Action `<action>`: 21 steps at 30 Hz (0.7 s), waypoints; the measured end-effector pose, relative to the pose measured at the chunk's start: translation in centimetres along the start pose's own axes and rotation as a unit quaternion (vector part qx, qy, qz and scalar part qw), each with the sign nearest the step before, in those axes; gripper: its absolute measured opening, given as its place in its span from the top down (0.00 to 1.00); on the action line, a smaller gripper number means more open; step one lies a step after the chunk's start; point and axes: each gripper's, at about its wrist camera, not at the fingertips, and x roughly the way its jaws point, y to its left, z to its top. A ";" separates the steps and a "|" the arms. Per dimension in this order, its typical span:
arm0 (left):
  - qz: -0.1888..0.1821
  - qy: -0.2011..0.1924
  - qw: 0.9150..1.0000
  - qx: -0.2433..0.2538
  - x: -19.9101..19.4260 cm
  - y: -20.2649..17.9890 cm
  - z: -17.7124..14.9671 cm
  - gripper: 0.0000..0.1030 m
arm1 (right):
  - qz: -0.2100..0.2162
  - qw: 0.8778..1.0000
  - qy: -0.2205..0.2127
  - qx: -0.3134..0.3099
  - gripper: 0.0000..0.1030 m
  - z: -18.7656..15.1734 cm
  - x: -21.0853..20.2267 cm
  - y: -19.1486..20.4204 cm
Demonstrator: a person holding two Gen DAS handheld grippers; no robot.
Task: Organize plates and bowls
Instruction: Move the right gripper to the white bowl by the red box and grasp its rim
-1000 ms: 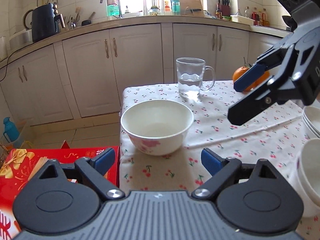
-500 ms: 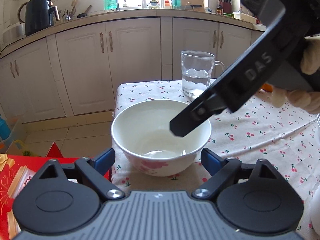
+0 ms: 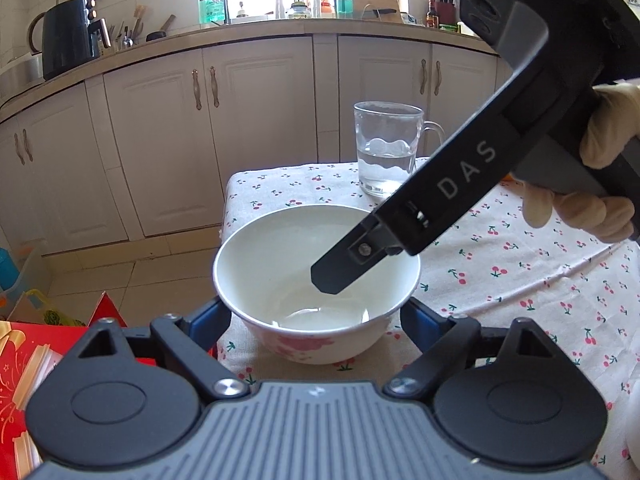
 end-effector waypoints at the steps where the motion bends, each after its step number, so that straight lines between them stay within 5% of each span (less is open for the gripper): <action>1: -0.002 0.001 1.000 -0.001 -0.1 0.0 0.1 0.12 | 0.000 1.000 0.000 0.000 0.34 -0.1 -0.1 0.0; 21: -0.014 -0.004 0.999 0.032 -6.0 -4.5 0.1 0.12 | -0.007 1.000 -0.014 -0.004 0.34 -4.2 -6.3 3.2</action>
